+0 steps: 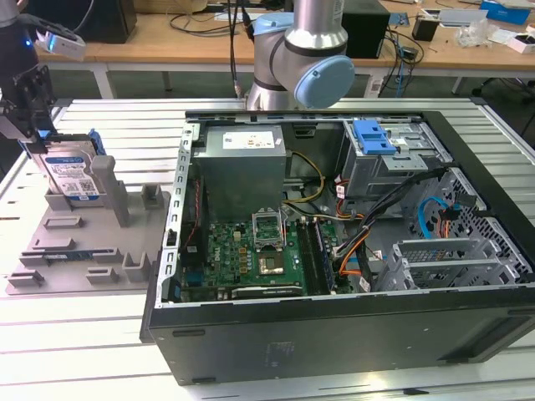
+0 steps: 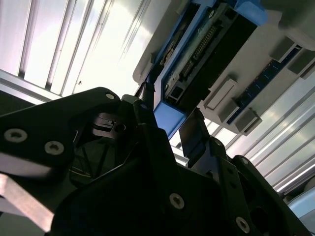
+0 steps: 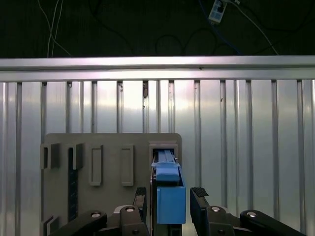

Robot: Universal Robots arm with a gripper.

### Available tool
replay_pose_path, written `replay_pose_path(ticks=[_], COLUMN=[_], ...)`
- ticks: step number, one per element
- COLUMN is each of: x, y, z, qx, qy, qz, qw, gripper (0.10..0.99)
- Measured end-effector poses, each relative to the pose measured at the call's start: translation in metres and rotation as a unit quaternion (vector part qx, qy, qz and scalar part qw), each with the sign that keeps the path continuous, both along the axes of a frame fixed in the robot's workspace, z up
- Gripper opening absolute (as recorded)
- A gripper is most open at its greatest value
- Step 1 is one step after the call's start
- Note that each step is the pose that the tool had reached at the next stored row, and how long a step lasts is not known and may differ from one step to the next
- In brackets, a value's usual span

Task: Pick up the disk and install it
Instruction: 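Pick up the disk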

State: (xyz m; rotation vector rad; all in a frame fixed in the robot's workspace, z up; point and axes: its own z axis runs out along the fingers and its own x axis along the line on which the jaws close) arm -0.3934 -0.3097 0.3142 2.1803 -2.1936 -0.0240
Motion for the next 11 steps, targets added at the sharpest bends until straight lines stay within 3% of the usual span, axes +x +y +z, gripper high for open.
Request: replay_pose_path(ticks=[11], x=[0.0000], y=[0.0000], z=[-0.0077], qx=[-0.0001], qy=[0.0000], qz=[0.001], qw=[1.0000], gripper=[0.482])
